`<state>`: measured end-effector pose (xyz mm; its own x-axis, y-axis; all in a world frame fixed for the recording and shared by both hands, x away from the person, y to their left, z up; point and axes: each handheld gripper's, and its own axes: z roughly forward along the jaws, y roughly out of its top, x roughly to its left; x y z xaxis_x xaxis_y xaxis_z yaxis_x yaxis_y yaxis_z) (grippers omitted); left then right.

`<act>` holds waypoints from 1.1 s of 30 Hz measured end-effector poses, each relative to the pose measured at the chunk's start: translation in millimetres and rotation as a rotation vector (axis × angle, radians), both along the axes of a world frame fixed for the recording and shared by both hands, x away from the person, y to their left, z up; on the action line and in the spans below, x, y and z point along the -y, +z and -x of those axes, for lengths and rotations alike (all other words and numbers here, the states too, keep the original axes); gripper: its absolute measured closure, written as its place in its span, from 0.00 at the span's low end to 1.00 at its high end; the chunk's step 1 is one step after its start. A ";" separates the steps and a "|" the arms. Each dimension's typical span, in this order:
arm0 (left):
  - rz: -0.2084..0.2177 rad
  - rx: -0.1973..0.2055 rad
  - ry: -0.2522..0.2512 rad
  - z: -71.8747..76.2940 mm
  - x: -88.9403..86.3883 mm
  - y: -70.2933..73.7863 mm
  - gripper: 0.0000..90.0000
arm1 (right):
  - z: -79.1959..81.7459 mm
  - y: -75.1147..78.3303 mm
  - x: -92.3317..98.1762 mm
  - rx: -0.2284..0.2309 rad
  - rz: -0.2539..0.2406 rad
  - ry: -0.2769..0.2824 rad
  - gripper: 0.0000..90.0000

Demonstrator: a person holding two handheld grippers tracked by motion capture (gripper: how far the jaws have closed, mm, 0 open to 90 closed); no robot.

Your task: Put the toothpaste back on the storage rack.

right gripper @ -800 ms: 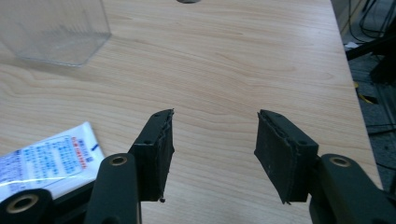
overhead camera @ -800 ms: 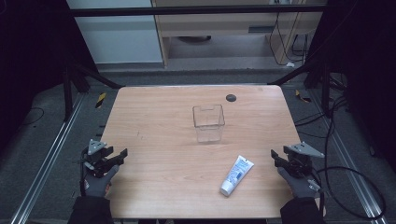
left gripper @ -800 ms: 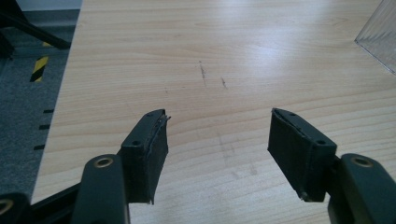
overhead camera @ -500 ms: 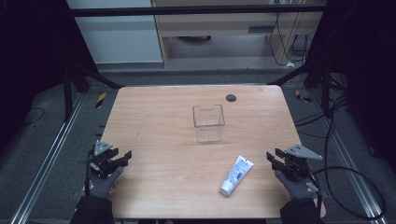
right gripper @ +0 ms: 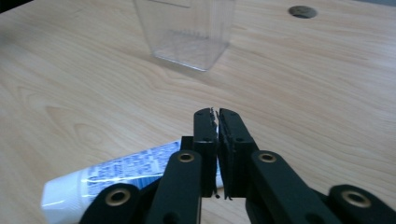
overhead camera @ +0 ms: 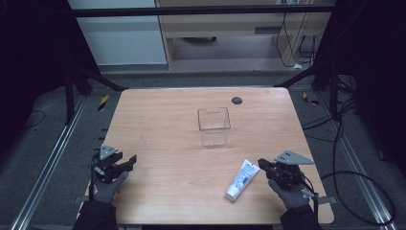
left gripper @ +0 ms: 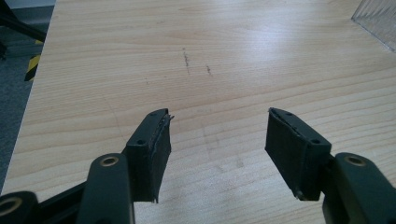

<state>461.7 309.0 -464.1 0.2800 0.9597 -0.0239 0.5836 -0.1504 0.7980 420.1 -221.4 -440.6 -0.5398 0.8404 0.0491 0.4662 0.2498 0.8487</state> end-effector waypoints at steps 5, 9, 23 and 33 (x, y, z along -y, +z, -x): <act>0.001 0.007 0.005 0.0 -0.1 0.9 0.43 | 2.4 0.5 -12.1 -0.030 -0.021 0.055 1.00; -0.004 0.005 0.004 0.1 0.3 0.7 0.42 | 3.9 0.0 -19.9 -0.044 -0.044 0.087 1.00; -0.030 0.001 -0.006 -0.9 2.9 -0.5 0.41 | 0.5 -17.5 -60.6 -0.114 -0.010 0.194 1.00; -0.044 -0.004 -0.015 -1.4 4.8 -1.3 0.39 | -0.5 -26.6 -77.7 -0.167 0.055 0.248 1.00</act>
<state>463.1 304.3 -465.4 0.2942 0.9556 0.0165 0.5846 -0.1936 0.7879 420.6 -143.7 -467.2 -0.7173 0.6875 0.1131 0.5173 0.4168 0.7474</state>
